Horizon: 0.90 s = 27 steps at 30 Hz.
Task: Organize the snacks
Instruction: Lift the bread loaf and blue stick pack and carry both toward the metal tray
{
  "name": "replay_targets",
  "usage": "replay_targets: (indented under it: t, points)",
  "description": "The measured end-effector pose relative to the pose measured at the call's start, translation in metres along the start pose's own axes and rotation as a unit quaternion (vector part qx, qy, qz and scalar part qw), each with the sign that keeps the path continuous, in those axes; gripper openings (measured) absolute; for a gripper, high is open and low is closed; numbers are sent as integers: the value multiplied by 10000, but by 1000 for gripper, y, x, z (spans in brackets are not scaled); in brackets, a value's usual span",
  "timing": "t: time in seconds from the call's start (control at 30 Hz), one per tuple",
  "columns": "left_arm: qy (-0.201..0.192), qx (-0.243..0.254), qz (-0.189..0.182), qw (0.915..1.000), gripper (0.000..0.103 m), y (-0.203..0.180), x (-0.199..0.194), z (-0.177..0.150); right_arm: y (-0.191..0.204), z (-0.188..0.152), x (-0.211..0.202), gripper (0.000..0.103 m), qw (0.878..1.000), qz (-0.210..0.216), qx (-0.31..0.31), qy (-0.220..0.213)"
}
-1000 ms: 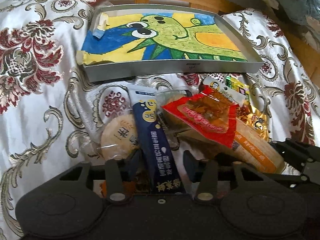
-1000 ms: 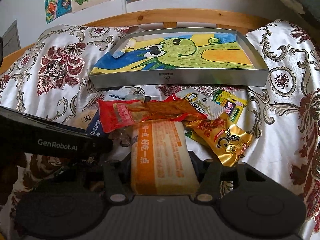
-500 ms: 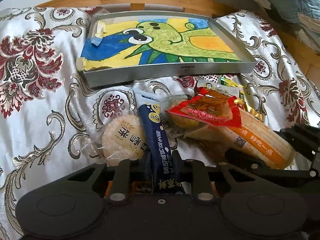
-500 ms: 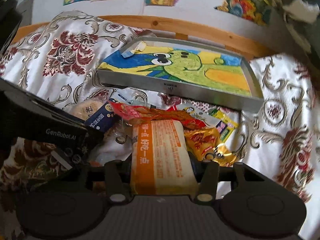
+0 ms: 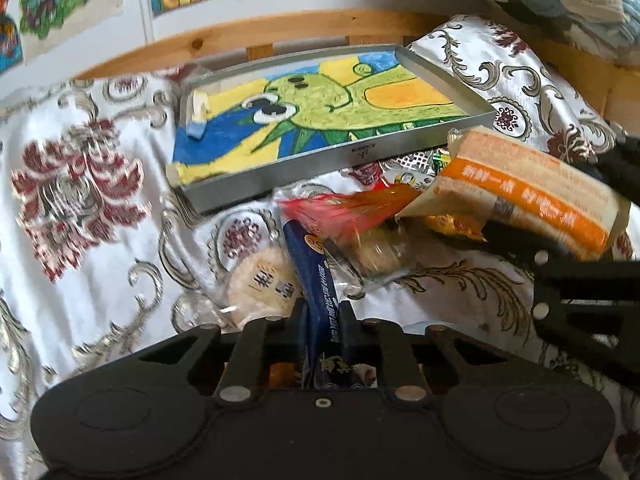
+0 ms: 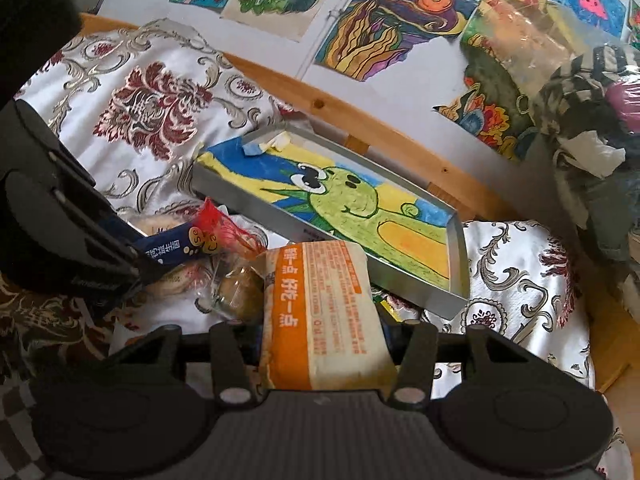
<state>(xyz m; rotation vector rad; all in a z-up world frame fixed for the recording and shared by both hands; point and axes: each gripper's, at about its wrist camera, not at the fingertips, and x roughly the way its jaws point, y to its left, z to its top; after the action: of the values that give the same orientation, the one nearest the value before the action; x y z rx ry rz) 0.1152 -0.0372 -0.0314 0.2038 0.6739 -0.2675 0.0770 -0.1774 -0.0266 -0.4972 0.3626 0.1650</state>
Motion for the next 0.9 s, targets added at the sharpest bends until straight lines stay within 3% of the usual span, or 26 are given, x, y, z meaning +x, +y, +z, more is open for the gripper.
replay_targets:
  t: [0.5, 0.73, 0.9]
  points:
    - [-686, 49, 592, 9959, 14, 9, -14, 13, -3, -3, -1, 54, 9996, -37, 136, -225]
    - [-862, -175, 584, 9944, 14, 19, -15, 29, -6, 5, 7, 54, 9994, 95, 226, -234]
    - [-1196, -280, 642, 9903, 14, 25, -12, 56, -20, 22, 25, 54, 9985, 133, 388, -357]
